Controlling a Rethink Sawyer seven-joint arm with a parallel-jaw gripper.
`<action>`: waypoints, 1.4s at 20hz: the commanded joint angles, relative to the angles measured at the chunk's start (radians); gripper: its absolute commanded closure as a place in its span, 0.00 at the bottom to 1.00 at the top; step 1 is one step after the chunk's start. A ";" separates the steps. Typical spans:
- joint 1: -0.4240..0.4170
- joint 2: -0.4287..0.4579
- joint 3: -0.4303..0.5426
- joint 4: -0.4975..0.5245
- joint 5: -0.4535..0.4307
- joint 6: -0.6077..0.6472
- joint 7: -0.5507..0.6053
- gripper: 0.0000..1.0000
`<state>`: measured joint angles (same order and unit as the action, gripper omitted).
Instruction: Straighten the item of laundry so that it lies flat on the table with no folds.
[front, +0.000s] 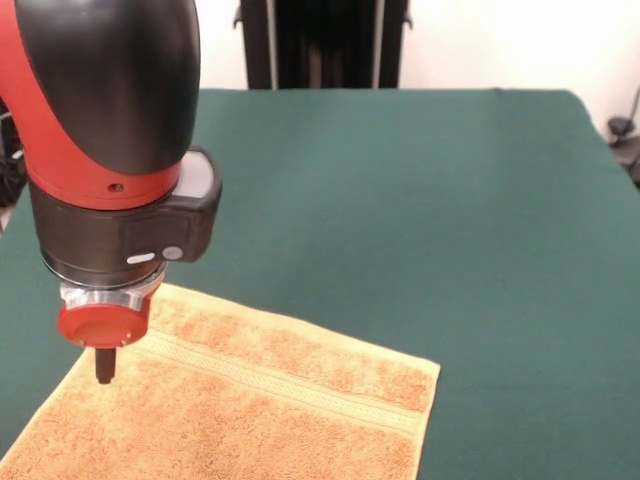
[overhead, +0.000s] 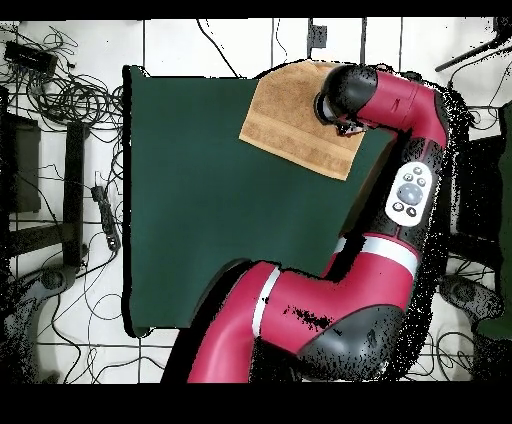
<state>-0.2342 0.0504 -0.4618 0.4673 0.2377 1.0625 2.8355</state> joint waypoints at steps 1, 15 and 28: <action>0.031 0.019 0.109 0.185 0.014 0.006 0.072 0.00; 0.011 0.006 0.201 0.287 0.067 -0.031 0.054 0.00; 0.018 0.079 0.215 0.234 0.064 -0.110 0.128 0.00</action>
<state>-0.2369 0.0416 -0.3664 0.6132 0.2726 1.0336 2.8355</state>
